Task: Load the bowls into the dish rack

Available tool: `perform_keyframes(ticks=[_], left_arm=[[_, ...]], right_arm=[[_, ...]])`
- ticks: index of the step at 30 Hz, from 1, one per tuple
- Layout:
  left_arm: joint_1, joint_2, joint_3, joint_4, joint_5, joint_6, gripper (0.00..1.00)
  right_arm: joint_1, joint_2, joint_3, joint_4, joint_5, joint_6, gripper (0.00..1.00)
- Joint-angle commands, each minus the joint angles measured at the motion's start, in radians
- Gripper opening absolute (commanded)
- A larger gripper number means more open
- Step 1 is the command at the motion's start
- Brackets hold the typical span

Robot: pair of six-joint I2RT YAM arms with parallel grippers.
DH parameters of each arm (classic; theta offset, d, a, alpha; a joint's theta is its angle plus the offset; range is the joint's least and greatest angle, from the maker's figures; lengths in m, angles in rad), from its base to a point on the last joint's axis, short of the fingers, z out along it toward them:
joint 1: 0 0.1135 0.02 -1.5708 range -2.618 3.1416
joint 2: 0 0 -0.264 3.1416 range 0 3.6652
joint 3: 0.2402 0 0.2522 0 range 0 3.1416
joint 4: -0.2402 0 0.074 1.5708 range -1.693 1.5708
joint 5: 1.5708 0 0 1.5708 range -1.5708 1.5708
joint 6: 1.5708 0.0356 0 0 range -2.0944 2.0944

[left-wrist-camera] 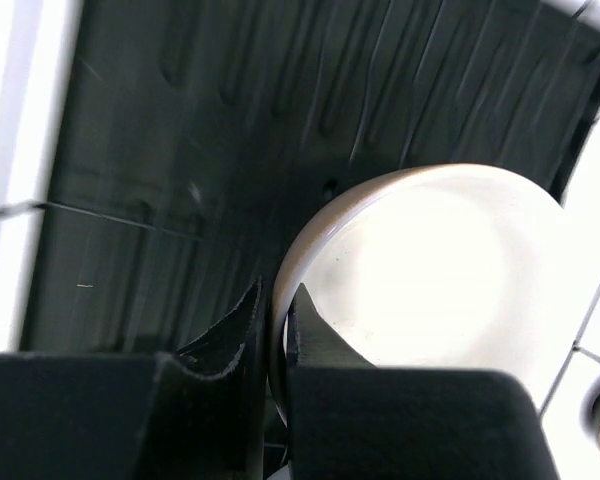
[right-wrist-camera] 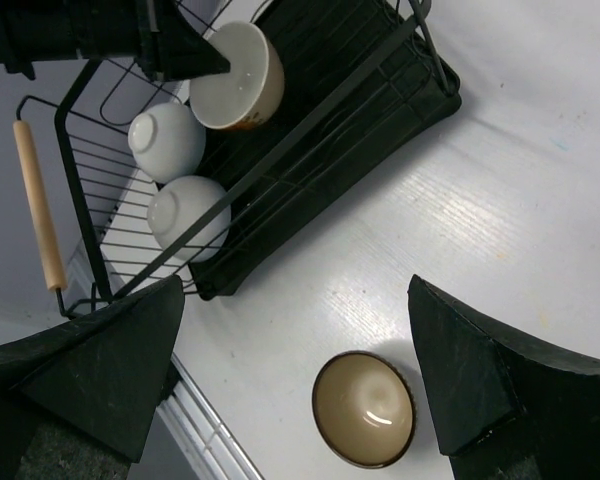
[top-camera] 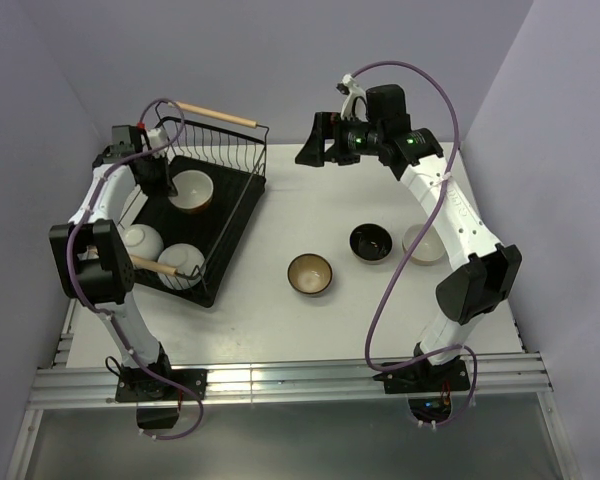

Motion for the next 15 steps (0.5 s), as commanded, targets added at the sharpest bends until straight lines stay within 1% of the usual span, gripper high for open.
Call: perform_keyframes(ticks=[1,5,6,8,9,10,12,13,15], left_arm=[[-0.003,-0.178,0.144,0.088,-0.014,-0.051,0.0],[-0.028,-0.25,0.182,0.12,-0.045,-0.058,0.0],[-0.039,-0.267,0.18,0.13,-0.063,-0.06,0.0],[-0.083,-0.318,0.165,0.161,-0.091,-0.063,0.0],[-0.135,-0.347,0.156,0.173,-0.118,-0.06,0.0],[-0.161,-0.361,0.149,0.174,-0.134,-0.058,0.0],[-0.213,-0.39,0.137,0.187,-0.163,-0.051,0.0],[-0.264,-0.398,0.125,0.19,-0.193,-0.055,0.0],[-0.307,-0.41,0.114,0.197,-0.213,-0.068,0.0]], right_arm=[[0.007,-0.005,0.037,0.089,0.021,0.033,1.0],[0.016,0.011,0.095,0.095,0.062,0.037,1.0],[0.017,0.016,0.12,0.1,0.105,0.042,1.0],[0.02,0.033,0.146,0.104,0.148,0.079,1.0],[0.022,0.038,0.175,0.103,0.165,0.094,1.0],[0.027,0.042,0.184,0.103,0.174,0.102,1.0],[0.039,0.039,0.188,0.111,0.208,0.102,1.0],[0.05,0.035,0.188,0.112,0.248,0.097,1.0],[0.088,0.028,0.18,0.109,0.291,0.082,0.96]])
